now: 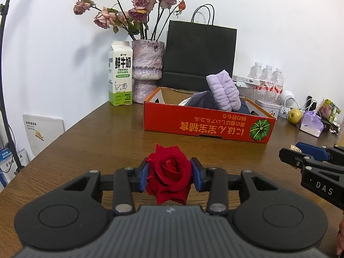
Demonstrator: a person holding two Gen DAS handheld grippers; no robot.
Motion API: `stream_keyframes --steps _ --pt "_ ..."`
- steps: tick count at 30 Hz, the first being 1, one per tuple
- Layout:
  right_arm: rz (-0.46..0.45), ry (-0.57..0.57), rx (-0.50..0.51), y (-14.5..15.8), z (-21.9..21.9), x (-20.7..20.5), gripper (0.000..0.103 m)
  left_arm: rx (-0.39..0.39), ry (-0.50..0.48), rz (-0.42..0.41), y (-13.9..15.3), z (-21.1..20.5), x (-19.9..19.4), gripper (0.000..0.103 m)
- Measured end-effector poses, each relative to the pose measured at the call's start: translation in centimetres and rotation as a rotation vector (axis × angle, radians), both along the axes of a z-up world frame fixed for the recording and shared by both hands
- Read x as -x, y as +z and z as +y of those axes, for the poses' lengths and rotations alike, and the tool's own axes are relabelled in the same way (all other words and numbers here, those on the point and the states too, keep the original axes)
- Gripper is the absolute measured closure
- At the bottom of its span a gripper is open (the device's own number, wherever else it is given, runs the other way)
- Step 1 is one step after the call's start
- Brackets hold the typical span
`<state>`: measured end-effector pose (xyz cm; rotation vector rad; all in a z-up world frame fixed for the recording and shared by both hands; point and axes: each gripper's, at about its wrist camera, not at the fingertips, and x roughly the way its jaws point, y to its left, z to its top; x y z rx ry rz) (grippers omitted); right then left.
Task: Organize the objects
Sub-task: 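Grasp the small yellow block with the right gripper, then carry the red rose and yellow block with both grippers over the red box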
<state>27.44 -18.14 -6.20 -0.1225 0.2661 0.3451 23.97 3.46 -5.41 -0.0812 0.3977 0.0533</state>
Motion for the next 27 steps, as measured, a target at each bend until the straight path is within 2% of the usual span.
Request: stream_keyframes --steps 11,21,27 --pt "-0.04 -0.02 -0.041 0.0 0.2 -0.6 0.069 -0.013 0.043 0.01 0.4 -0.9 -1.5 0.063" --pt "-0.079 -0.046 -0.027 0.0 1.4 -3.2 0.069 -0.042 0.126 0.0 0.8 -1.9 -5.9 0.064" --pt "-0.091 -0.086 -0.057 0.1 1.5 -5.6 0.069 -0.058 0.163 -0.017 0.7 -2.2 -7.7 0.063"
